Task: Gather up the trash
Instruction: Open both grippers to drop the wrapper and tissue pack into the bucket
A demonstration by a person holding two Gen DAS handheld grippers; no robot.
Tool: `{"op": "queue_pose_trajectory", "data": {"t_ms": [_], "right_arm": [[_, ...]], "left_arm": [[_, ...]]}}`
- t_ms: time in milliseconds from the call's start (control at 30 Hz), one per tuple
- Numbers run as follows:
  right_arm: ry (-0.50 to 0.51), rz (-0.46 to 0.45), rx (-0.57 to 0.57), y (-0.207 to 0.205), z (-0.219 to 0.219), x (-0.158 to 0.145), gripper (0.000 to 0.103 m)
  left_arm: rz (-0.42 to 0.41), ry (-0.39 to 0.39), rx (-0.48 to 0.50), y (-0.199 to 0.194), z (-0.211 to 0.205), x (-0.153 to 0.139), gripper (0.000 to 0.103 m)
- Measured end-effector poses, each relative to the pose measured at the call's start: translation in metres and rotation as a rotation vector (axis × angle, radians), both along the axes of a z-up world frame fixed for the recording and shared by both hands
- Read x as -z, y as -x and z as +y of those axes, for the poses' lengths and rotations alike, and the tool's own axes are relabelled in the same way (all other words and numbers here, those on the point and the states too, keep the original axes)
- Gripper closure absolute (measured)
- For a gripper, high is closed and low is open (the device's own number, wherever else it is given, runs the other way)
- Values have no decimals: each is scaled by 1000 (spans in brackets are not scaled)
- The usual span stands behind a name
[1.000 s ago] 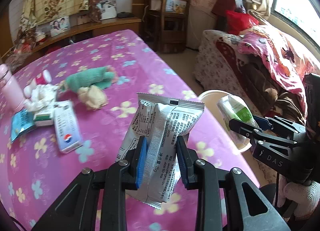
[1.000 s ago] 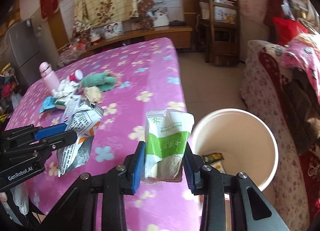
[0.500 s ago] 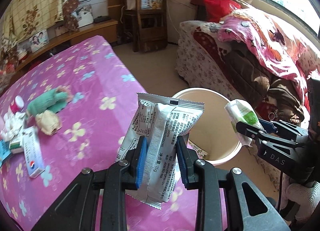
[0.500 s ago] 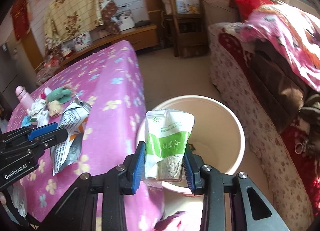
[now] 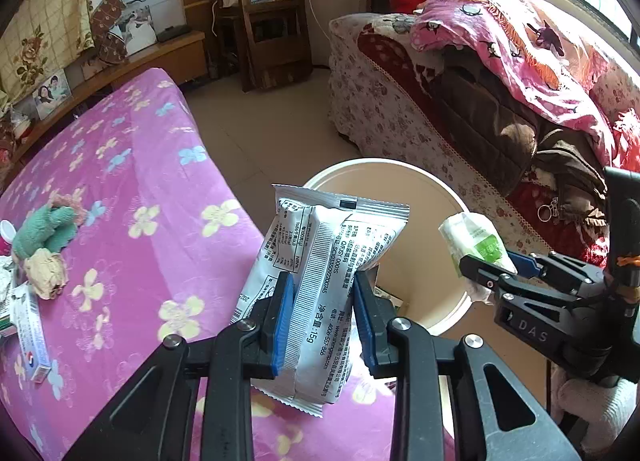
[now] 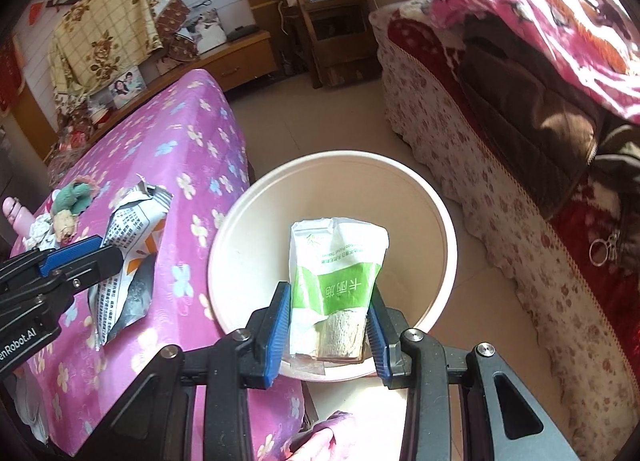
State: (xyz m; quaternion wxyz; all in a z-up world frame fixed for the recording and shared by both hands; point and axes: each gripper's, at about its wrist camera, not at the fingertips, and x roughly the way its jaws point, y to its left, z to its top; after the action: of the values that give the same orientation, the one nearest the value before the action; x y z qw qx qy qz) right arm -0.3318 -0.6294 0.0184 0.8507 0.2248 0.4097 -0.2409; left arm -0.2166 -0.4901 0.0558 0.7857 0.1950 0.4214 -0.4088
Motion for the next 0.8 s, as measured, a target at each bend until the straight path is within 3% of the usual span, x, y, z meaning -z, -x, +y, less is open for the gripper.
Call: {"op": "queue_pose_trajectory", "data": {"t_ms": [100,167,333,533,600,800], "right_arm": [[-18,-2,21,0,-6,5,62],[-46,-16,32,0,-10,8,50],[-84,-37,52,0,-15,10,40],[-89,-34,41,-2,-8,10,40],[-92,-32,39,-3,-7,11,40],[-83,-34,34,-3,-2,5,40]], "left_arm": [[14,8,4,0,-4,2,72],[23,15,10,-1,-5,4,71],[33,38,15,-1,-2,3,67],[51,30,-2,-5,3,5,64],[54,30,-3,-5,5,5,57],[25,30,-8,-3,12,0,54]]}}
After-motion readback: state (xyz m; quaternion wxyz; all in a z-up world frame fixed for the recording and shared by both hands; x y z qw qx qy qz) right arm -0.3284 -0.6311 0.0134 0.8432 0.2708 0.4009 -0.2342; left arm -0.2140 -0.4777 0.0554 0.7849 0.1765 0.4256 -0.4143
